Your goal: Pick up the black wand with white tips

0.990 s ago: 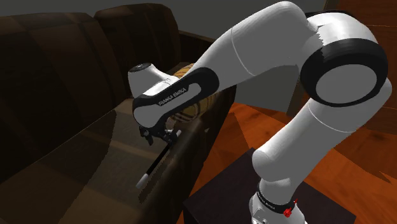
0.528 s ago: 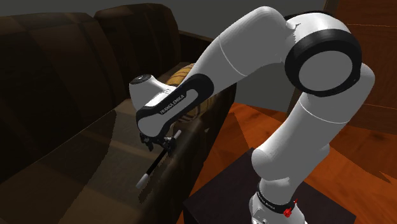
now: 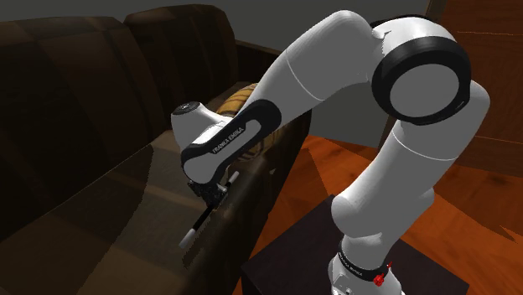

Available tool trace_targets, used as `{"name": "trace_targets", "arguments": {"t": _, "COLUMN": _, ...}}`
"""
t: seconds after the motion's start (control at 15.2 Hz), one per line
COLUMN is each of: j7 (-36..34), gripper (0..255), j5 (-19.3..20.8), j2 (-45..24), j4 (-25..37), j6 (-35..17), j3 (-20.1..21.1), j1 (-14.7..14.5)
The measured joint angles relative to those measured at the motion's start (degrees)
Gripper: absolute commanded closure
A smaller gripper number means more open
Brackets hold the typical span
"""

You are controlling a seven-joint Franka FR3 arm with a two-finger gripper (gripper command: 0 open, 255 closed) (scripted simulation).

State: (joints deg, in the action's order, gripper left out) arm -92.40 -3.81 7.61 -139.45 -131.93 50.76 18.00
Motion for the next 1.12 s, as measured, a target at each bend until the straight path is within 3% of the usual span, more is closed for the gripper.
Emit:
{"name": "trace_targets", "arguments": {"t": 0.4, "j7": 0.6, "gripper": 255, "j5": -0.7, "j2": 0.8, "j4": 0.4, "j6": 1.0, "j3": -0.3, "j1": -0.2}}
{"name": "trace_targets", "arguments": {"t": 1.12, "j7": 5.0, "gripper": 255, "j5": -5.6, "j2": 7.7, "j4": 4.5, "j6": 10.3, "j3": -3.6, "j1": -1.9}}
